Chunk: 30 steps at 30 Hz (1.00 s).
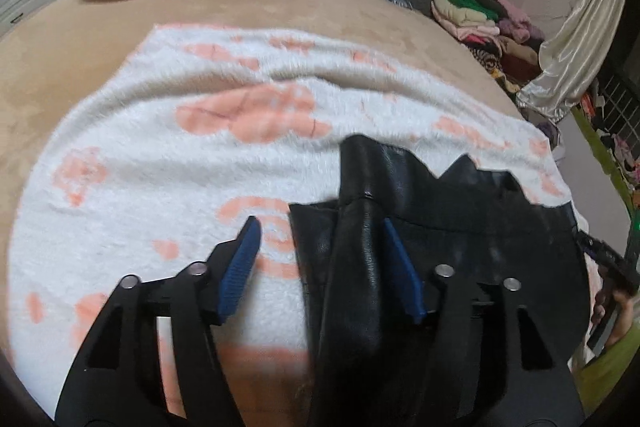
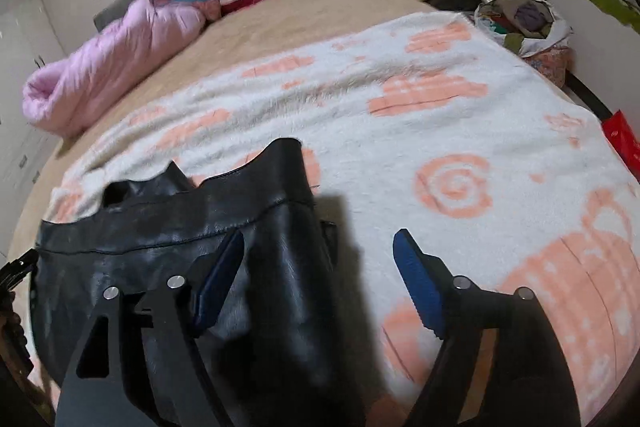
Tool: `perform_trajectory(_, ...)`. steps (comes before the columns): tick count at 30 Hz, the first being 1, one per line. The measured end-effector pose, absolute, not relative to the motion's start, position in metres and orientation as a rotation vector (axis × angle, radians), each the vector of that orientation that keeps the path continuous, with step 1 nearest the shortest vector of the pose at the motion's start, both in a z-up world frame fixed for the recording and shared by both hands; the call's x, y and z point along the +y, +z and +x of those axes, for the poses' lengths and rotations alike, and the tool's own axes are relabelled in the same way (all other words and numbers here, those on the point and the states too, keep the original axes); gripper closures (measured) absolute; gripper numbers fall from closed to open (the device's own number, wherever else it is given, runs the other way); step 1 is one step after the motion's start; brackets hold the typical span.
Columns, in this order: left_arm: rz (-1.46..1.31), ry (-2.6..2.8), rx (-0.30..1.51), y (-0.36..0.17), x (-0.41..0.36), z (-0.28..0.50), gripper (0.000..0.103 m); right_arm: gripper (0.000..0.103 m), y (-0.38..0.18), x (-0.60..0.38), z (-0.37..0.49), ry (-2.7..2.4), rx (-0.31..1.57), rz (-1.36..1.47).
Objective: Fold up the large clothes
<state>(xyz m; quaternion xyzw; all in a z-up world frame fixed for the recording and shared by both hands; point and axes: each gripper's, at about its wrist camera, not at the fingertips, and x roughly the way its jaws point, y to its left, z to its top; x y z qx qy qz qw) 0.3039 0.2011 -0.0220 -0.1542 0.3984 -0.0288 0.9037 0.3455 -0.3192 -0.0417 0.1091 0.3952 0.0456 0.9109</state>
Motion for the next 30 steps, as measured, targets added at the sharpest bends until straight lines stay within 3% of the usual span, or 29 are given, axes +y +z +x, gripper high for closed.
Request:
perform_trajectory(1,-0.335,-0.056,0.809,-0.015,0.205,0.299,0.034,0.026,-0.040,-0.323,0.339,0.102,0.815,0.236)
perform_trajectory(4,-0.370,-0.066,0.784,-0.004,0.210,0.288,0.028,0.020,-0.039,-0.329,0.317,0.131,0.824,0.270)
perform_trajectory(7,-0.388,-0.075,0.762,0.002,0.211,0.275,0.015,0.014,-0.040,-0.330,0.294,0.176,0.822,0.303)
perform_trajectory(13,-0.370,-0.111,0.782,-0.001,0.194,0.256,0.014,0.013,-0.043,-0.322,0.259,0.210,0.813,0.296)
perform_trajectory(15,-0.367,-0.110,0.798,-0.003,0.188,0.252,0.010,0.012,-0.044,-0.319,0.252,0.230,0.813,0.304)
perform_trajectory(30,-0.220,-0.060,0.885,-0.023,0.150,0.227,0.010,0.012,-0.074,-0.326,0.250,0.253,0.900,0.342)
